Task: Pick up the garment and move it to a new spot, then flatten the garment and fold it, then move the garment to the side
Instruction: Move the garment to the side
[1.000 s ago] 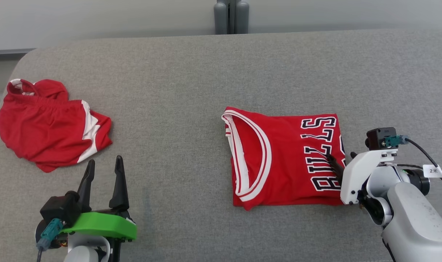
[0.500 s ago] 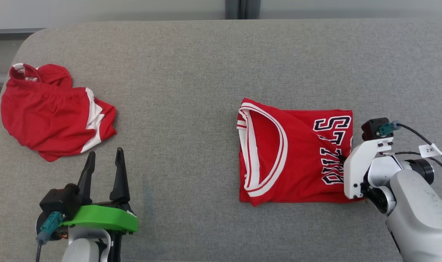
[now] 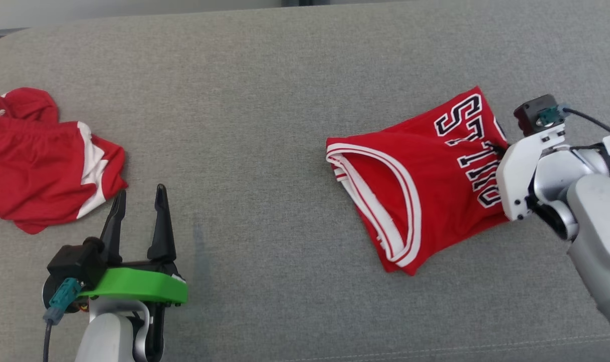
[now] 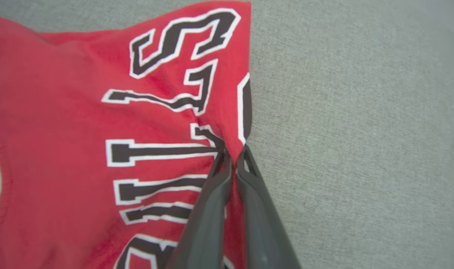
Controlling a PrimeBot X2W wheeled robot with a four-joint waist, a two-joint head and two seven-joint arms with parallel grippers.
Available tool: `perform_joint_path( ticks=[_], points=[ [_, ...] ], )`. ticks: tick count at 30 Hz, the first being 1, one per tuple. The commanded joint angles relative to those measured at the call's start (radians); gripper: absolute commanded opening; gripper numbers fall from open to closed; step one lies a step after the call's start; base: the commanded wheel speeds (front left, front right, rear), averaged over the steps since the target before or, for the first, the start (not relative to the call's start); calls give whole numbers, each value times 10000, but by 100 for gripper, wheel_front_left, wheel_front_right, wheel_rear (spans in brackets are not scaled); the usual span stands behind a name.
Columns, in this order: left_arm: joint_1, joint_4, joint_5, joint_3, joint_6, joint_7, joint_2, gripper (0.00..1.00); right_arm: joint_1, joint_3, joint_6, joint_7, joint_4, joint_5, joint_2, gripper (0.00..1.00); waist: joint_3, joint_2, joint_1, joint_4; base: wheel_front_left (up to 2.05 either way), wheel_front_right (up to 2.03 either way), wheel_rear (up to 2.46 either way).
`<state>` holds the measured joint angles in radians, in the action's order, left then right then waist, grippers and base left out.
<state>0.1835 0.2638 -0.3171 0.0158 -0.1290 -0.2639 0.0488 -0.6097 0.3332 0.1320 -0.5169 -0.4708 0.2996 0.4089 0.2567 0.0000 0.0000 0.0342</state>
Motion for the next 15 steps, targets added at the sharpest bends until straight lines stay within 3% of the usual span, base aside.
perform_joint_path(
  ticks=[1,15],
  points=[
    [277,-75,81,27,-27,-2,35,100,-286,-41,-23,145,72,-47,223,0,551,0,0,-554,0,0,0],
    [1102,-987,318,561,-28,-4,880,100,-1678,-1012,-22,1350,-549,-836,2155,0,2066,0,0,-1970,0,0,0]
  ],
)
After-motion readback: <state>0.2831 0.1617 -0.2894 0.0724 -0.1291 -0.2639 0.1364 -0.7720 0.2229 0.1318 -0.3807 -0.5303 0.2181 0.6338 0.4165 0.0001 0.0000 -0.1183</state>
